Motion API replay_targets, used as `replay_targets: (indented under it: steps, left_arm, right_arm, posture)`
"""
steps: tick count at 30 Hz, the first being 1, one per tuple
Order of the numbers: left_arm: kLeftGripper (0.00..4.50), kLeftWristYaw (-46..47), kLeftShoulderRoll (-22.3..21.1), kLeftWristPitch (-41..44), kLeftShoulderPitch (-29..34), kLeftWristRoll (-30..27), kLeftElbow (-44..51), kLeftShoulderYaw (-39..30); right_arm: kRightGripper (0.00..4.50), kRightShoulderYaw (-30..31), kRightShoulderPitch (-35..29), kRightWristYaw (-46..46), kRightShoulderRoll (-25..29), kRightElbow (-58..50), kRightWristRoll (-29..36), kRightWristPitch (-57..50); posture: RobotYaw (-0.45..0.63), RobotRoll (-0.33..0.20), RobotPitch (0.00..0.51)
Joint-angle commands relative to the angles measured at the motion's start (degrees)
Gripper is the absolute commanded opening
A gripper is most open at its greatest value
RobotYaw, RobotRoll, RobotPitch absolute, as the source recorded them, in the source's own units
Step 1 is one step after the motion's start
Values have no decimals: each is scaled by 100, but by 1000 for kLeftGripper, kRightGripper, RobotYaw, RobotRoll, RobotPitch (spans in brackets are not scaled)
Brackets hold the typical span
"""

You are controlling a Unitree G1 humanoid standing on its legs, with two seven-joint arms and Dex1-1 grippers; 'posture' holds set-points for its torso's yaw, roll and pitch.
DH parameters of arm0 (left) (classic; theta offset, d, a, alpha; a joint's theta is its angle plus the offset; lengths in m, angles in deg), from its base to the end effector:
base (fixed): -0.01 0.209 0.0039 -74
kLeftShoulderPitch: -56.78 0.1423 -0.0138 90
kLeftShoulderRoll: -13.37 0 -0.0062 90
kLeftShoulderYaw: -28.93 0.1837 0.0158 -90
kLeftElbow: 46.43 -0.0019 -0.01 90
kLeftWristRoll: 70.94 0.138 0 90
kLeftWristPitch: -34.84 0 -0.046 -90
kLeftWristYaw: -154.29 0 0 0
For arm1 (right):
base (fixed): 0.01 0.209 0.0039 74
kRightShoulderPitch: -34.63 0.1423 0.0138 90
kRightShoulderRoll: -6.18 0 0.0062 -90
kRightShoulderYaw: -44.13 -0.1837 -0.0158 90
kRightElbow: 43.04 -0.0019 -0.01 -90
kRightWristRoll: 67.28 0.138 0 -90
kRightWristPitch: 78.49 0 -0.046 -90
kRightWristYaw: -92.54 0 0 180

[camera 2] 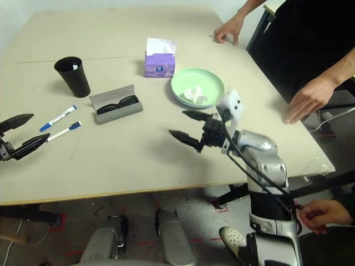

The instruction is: Organize and tidy the items on the table.

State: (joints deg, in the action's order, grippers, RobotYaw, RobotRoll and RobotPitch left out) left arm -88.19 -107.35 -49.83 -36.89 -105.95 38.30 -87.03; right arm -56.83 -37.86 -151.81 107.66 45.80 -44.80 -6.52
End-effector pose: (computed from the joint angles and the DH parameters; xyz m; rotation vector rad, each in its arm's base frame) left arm 0.1911 0.3564 0.1666 0.2316 -0.0948 -0.6882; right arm 0.2516 -0.2513 0.1389 -0.0842 -0.0468 1.0220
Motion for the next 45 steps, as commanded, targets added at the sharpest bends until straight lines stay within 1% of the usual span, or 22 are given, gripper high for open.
replay_targets:
  steps: [1, 5, 9, 12, 15, 17, 19, 24, 29, 33, 45]
  left_arm:
    - [4500, 15, -78, 7, 128, 194, -130, -55]
    - [4500, 263, -172, 45, -166, 533, -470, 110]
    - [4500, 437, -271, 15, -576, 955, -867, 408]
    - [4500, 531, -221, -64, -927, 1204, -1194, 636]
    - [4500, 589, -151, -216, -1255, 1439, -1520, 864]
    - [4110, 645, -93, -297, -1517, 1610, -1779, 1034]
    - [3604, 671, -17, -384, -1753, 1751, -2037, 1192]
    - [1804, 849, 299, -656, -2349, 2120, -2640, 1565]
    - [53, 1194, 678, -910, -2984, 2396, -3320, 1743]
    - [17, 1518, 984, -1178, -3458, 2647, -3867, 1895]
    - [17, 2105, 1601, -1623, -4583, 2959, -5235, 2031]
  right_arm:
    - [4485, -132, -103, 37, 112, 66, 172, 306]
    - [4485, 38, -197, -148, 291, 45, 134, 699]
    - [4485, -22, -199, -218, 391, -50, 290, 849]
    - [4485, 42, -290, -455, 586, -56, 226, 1150]
    - [4485, 63, -352, -431, 664, -29, 232, 1235]
    - [4500, 44, -435, -367, 702, -31, 221, 1262]
    - [4500, 15, -519, -286, 718, -52, 220, 1282]
    - [4500, -38, -597, -47, 729, -146, 271, 1275]
    - [4500, -81, -678, 121, 791, -214, 288, 1265]
    - [4500, -90, -700, 242, 814, -293, 326, 1221]
    - [4500, -149, -825, 494, 894, -549, 409, 1091]
  posture:
    - [-85, 0, 181]
    - [-83, 0, 179]
    - [-89, 0, 176]
    - [-102, 0, 176]
    - [-107, 0, 176]
    - [-108, 0, 175]
    - [-118, 0, 176]
    - [-135, 0, 176]
    - [-155, 0, 175]
    - [-163, 0, 174]
    - [-192, 0, 176]
